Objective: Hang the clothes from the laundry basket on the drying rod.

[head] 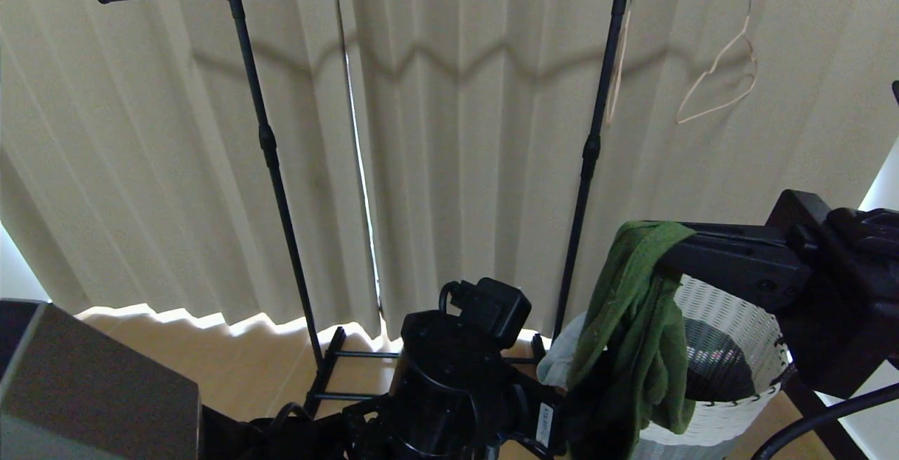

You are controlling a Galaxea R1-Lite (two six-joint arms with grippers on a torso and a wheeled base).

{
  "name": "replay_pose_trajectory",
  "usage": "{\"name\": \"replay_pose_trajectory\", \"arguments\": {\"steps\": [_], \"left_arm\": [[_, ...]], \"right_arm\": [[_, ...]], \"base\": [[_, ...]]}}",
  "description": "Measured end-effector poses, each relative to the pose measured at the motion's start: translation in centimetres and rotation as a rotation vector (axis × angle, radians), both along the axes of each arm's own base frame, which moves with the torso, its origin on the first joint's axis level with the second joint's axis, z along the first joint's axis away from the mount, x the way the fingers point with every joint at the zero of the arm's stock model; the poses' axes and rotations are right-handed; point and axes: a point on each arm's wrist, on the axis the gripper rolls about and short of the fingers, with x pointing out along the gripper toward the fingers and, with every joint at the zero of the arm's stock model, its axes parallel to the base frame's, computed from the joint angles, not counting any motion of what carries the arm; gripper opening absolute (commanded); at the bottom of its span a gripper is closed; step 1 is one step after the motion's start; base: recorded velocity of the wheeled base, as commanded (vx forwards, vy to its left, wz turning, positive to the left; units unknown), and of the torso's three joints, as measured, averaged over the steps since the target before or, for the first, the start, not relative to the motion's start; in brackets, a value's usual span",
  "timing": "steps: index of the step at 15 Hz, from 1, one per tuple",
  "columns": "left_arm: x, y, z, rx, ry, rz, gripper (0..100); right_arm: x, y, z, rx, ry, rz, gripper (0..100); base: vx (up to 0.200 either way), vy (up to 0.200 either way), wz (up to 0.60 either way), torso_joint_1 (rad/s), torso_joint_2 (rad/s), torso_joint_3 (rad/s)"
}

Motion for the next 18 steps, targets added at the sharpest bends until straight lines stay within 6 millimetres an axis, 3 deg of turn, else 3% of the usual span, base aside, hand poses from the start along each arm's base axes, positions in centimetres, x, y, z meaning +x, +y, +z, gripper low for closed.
{"name": "replay_pose_trajectory", "arguments": {"steps": [5, 6, 11, 14, 18], "left_arm": [[-0.3, 0.7, -1.0, 0.041, 0.012, 0.027, 100], [-0.4, 0.8, -1.1, 0.049, 0.015, 0.032, 0], [-0.6, 1.3, -0.7, 0.047, 0.004, 0.040, 0], [-0.9, 2.3, 0.2, 0.093, -0.086, 0.134, 0], [-0.7, 5.3, 4.4, 0.081, -0.172, 0.190, 0]], "right_arm": [[0.0, -0.1, 0.1, 0.002, -0.003, -0.004, 0], [0.0, -0.1, 0.1, 0.003, -0.005, -0.004, 0], [0.1, -0.2, 0.1, 0.002, -0.006, -0.016, 0], [1.0, -1.3, -0.1, -0.009, -0.001, -0.091, 0], [2.1, -3.8, -1.3, -0.079, -0.035, -0.233, 0]], "base": [[0.000, 0.000, 0.00, 0.000, 0.00, 0.000], [0.000, 0.000, 0.00, 0.000, 0.00, 0.000], [0.000, 0.000, 0.00, 0.000, 0.00, 0.000], [0.000, 0.000, 0.00, 0.000, 0.00, 0.000], [0.000, 0.000, 0.00, 0.000, 0.00, 0.000]]}}
